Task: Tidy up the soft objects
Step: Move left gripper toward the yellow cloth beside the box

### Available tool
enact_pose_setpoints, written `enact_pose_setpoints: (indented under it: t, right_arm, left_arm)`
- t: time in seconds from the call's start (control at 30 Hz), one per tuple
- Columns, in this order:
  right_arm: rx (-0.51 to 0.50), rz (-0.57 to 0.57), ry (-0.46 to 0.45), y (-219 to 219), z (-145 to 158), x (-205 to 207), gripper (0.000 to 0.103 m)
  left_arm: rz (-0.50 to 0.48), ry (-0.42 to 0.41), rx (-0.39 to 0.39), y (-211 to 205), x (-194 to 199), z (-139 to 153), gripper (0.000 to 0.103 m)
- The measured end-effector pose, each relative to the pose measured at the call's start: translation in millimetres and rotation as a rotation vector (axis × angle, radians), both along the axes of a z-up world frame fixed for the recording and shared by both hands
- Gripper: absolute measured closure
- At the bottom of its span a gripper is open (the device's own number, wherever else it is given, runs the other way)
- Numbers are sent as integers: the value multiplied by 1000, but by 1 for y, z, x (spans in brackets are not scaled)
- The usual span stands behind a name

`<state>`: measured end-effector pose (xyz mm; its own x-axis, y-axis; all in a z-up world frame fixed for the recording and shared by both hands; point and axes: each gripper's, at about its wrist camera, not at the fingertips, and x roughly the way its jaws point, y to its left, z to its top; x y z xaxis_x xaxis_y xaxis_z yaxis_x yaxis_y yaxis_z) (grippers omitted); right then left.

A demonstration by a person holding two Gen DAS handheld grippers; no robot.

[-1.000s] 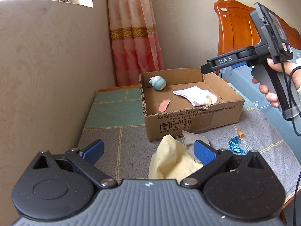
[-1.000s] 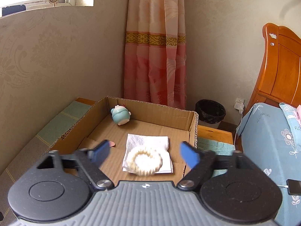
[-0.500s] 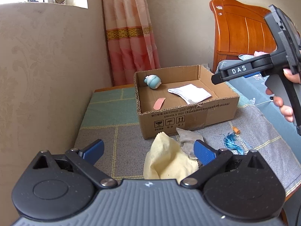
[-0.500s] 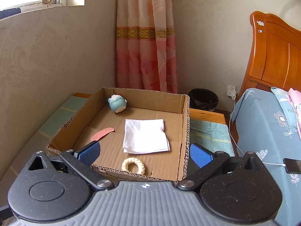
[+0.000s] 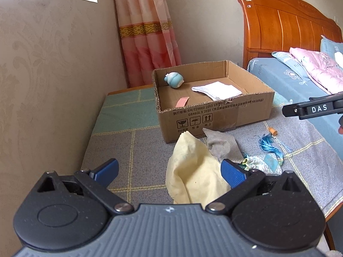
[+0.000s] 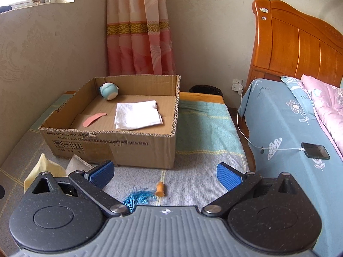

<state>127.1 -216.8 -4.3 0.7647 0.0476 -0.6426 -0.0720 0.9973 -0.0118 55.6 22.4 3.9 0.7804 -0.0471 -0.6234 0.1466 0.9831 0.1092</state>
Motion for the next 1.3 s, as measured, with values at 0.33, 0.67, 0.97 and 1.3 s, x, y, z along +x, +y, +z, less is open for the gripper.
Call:
enact_pose_setpoints:
  t: [0.33, 0.67, 0.97, 1.3]
  right_arm:
    - [21, -1, 77, -7, -32, -25, 0]
    - [-5, 92, 109, 10, -52, -33, 0]
    - [-6, 91, 121, 9, -55, -26, 0]
    - [-7, 96, 125, 8, -56, -20, 0]
  left_arm:
    - [-65, 78, -23, -5, 8, -26, 2]
    - [-105, 151, -47, -13, 31, -50, 2]
    - [-158, 194, 6, -34, 57, -70, 2]
    - [-65, 189, -17, 9, 53, -63, 2]
